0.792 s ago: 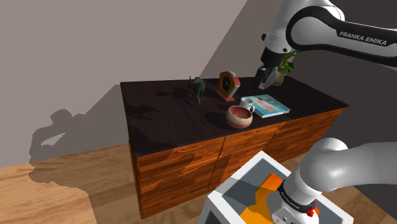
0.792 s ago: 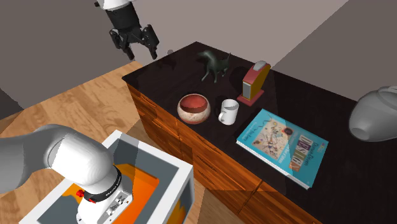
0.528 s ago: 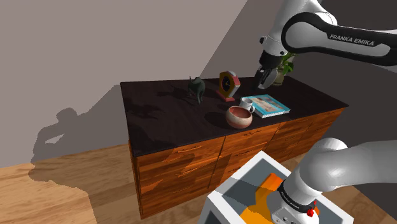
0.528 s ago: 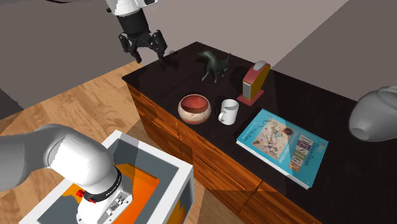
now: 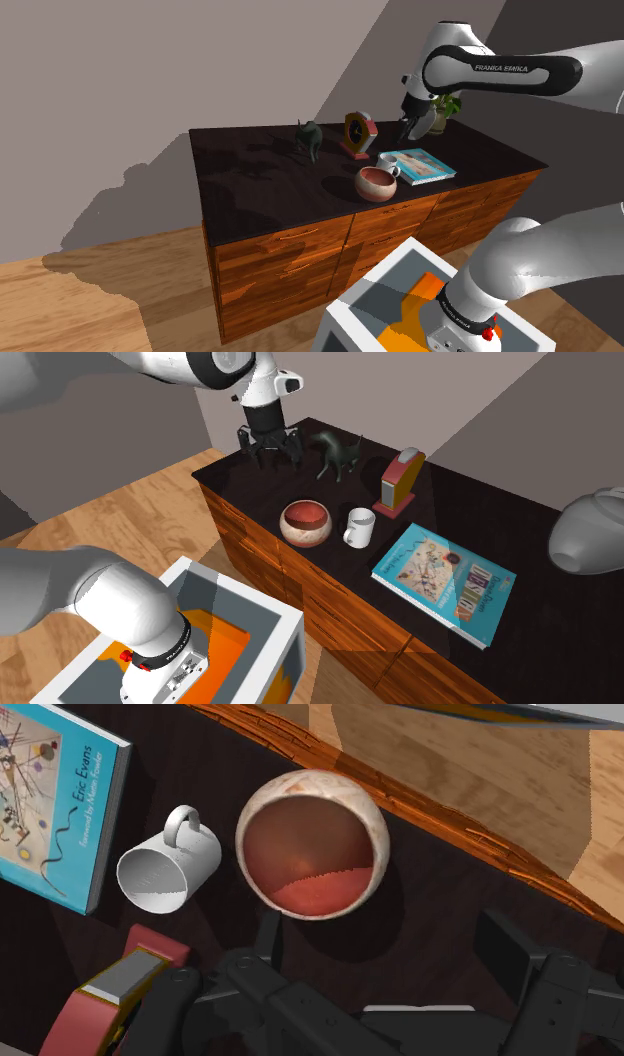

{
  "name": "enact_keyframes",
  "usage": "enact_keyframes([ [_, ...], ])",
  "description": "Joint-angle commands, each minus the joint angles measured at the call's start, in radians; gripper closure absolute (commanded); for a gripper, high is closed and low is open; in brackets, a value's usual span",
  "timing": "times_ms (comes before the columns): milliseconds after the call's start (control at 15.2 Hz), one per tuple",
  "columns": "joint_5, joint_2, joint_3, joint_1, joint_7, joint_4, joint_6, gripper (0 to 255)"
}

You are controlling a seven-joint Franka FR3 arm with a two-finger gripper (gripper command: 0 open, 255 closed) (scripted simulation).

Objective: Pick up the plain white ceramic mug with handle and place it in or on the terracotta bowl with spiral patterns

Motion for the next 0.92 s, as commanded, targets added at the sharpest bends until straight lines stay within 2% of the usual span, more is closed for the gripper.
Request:
enact_keyframes([
  [0, 0.000, 0.060, -0.037, -0.005, -0.035, 0.007, 0.049, 0],
  [462, 0.042, 0.284, -0.161, -0.016, -0.179, 0.079, 0.181, 0],
  [858, 0.144, 0.511, -0.246, -0.029, -0.329, 0.189, 0.261, 0],
])
